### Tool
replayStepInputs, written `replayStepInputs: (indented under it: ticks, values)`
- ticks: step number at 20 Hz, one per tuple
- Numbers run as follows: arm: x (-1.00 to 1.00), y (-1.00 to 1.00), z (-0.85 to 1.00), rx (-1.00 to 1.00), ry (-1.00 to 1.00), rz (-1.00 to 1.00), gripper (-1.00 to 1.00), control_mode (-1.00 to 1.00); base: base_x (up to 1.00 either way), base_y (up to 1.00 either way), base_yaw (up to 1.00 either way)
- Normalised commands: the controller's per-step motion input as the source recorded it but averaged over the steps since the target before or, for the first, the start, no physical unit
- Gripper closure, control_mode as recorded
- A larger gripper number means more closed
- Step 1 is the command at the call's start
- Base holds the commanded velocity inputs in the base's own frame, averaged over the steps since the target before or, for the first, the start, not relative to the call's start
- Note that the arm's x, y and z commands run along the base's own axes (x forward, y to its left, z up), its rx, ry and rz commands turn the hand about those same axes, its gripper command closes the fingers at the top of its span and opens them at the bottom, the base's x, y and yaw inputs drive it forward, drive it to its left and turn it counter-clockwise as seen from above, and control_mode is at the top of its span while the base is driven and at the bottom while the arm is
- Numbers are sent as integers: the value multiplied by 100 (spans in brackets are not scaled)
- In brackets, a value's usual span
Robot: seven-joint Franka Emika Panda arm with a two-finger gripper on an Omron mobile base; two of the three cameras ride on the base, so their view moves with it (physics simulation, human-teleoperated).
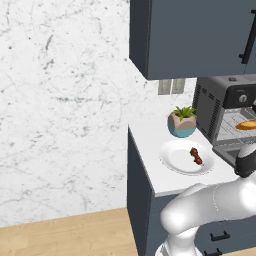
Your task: Pick up the kebab skewer and baguette bread, and place them inside the toaster oven. Close the toaster oven door and start by setting the timer.
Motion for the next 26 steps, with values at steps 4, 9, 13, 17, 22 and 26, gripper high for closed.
replayStepInputs:
  ticks: [4, 9, 13, 17, 22, 26]
  values:
    - [-94, 14, 0, -15, 6, 0, -100, -100, 0, 0, 0]
    - [-89, 51, 0, -18, 6, 8, -100, -100, 0, 0, 0]
    - [-73, 75, 6, -20, 9, 12, -100, -100, 0, 0, 0]
    - [-53, 91, 26, -21, 14, 12, -100, -100, 0, 0, 0]
    - [-46, 88, 30, -23, 16, 13, -100, -100, 0, 0, 0]
    - [-30, 73, 30, -21, 14, 14, -100, -100, 0, 0, 0]
